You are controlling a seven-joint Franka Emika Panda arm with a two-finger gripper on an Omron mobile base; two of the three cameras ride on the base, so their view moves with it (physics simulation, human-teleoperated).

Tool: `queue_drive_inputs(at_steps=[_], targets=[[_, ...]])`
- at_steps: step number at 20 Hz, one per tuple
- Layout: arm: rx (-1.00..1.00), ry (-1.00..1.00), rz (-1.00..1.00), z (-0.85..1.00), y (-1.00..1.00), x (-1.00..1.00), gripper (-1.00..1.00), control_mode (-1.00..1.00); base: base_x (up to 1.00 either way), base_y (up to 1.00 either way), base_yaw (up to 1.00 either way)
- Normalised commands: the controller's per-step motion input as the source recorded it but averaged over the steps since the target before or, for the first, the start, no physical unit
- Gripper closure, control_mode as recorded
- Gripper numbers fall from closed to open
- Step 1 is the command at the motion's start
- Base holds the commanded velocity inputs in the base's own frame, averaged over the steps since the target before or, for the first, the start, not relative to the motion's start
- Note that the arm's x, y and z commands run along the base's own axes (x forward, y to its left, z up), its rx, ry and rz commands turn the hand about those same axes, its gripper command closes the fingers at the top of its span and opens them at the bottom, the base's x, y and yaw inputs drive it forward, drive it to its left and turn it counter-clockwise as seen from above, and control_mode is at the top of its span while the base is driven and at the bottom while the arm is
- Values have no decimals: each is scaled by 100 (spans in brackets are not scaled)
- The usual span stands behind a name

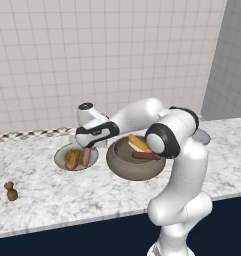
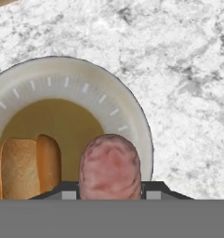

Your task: Place one bun and one sausage from the bowl on each plate.

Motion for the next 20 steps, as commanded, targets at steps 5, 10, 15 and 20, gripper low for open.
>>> queue_drive_inputs(at_steps=[5, 10, 15, 20], targets=[[0, 3, -10, -34, 9, 33, -100, -100, 0, 0, 0], [0, 0, -6, -30, 0, 0, -100, -100, 0, 0, 0], [3, -10, -1, 59, -20, -16, -100, -100, 0, 0, 0], [9, -11, 1, 100, -89, -67, -100, -100, 0, 0, 0]])
